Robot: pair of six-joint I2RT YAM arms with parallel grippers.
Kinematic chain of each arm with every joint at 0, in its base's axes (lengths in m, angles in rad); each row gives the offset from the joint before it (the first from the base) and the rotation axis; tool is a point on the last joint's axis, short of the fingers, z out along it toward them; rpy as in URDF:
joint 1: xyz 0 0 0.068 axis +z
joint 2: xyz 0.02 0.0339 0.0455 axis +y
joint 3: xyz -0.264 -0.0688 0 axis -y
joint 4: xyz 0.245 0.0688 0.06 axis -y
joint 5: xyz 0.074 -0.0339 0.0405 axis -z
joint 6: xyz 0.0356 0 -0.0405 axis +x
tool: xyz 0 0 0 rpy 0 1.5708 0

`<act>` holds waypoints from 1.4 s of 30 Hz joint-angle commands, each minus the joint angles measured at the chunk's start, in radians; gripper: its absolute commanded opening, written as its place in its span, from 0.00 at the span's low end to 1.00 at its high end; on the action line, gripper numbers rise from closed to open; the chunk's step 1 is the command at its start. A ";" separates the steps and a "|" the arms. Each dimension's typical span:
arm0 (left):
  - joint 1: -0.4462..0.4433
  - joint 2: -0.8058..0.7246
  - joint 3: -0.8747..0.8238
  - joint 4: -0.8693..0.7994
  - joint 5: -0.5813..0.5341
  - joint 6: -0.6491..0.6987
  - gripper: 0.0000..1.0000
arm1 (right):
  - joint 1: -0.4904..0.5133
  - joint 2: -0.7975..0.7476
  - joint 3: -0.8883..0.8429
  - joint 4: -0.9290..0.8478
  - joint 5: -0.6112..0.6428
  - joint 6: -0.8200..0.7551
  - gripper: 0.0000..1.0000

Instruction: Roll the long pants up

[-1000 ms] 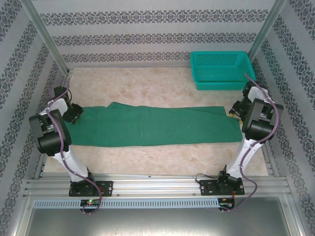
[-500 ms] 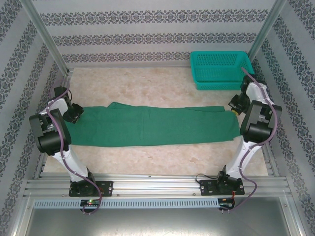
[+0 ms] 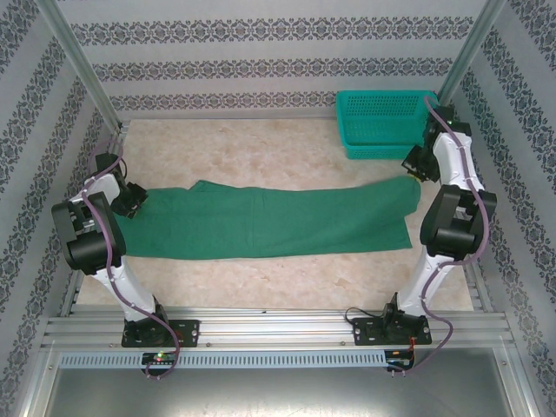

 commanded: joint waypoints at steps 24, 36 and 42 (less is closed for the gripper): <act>-0.069 0.057 0.034 0.038 0.020 -0.001 0.39 | -0.054 -0.208 -0.550 0.127 0.015 -0.021 0.75; -0.075 0.069 0.041 0.040 0.026 0.004 0.39 | -0.060 -0.149 -0.567 0.179 0.047 -0.007 0.53; -0.076 0.059 0.044 0.030 0.021 0.011 0.39 | -0.043 -0.157 -0.483 0.149 0.054 0.000 0.00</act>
